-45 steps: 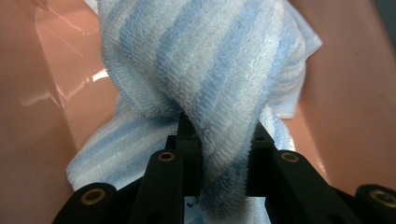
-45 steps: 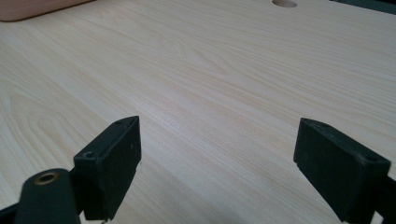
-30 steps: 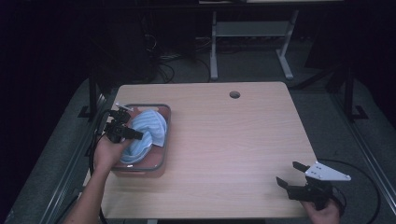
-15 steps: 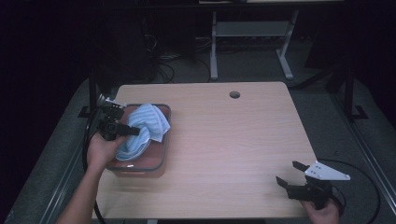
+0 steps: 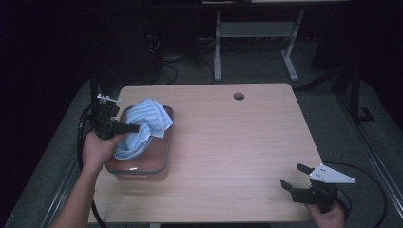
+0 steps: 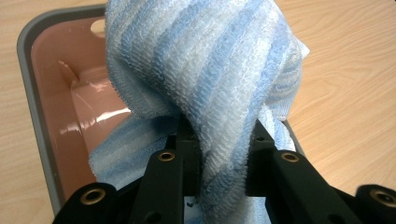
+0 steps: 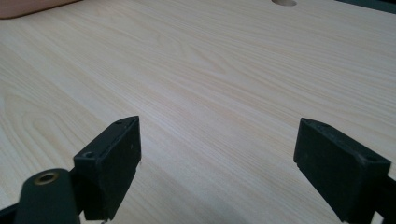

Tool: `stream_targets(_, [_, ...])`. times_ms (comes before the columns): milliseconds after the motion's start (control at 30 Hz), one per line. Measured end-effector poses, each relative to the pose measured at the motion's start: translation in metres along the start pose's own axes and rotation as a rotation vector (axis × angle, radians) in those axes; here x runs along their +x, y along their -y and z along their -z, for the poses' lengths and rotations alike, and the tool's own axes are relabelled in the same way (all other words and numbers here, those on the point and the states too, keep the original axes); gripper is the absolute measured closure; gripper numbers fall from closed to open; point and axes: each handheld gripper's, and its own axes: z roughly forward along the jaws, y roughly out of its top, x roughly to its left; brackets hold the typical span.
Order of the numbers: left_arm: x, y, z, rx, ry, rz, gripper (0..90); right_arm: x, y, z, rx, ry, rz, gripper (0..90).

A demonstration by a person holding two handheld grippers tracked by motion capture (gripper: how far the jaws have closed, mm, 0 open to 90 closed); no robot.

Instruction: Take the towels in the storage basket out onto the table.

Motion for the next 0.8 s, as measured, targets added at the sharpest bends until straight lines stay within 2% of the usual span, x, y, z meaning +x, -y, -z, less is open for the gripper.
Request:
stream_targets(367, [-0.016, -0.009, 0.006, -0.009, -0.005, -0.054, 73.0, 0.000, 0.000, 0.000, -0.002, -0.003, -0.001, 14.5])
stream_targets(500, [-0.019, -0.012, 0.010, -0.017, -0.010, -0.057, 73.0, 0.000, -0.001, 0.001, -0.004, -0.003, 0.003, 14.5])
stream_targets(600, [-0.022, -0.016, 0.013, -0.024, 0.005, -0.060, 73.0, -0.001, -0.001, 0.000, -0.003, -0.003, 0.003, 14.5])
stream_targets(800, [-0.032, -0.021, 0.013, -0.028, 0.007, -0.077, 72.9, 0.000, -0.001, 0.001, -0.004, -0.003, 0.003, 14.5])
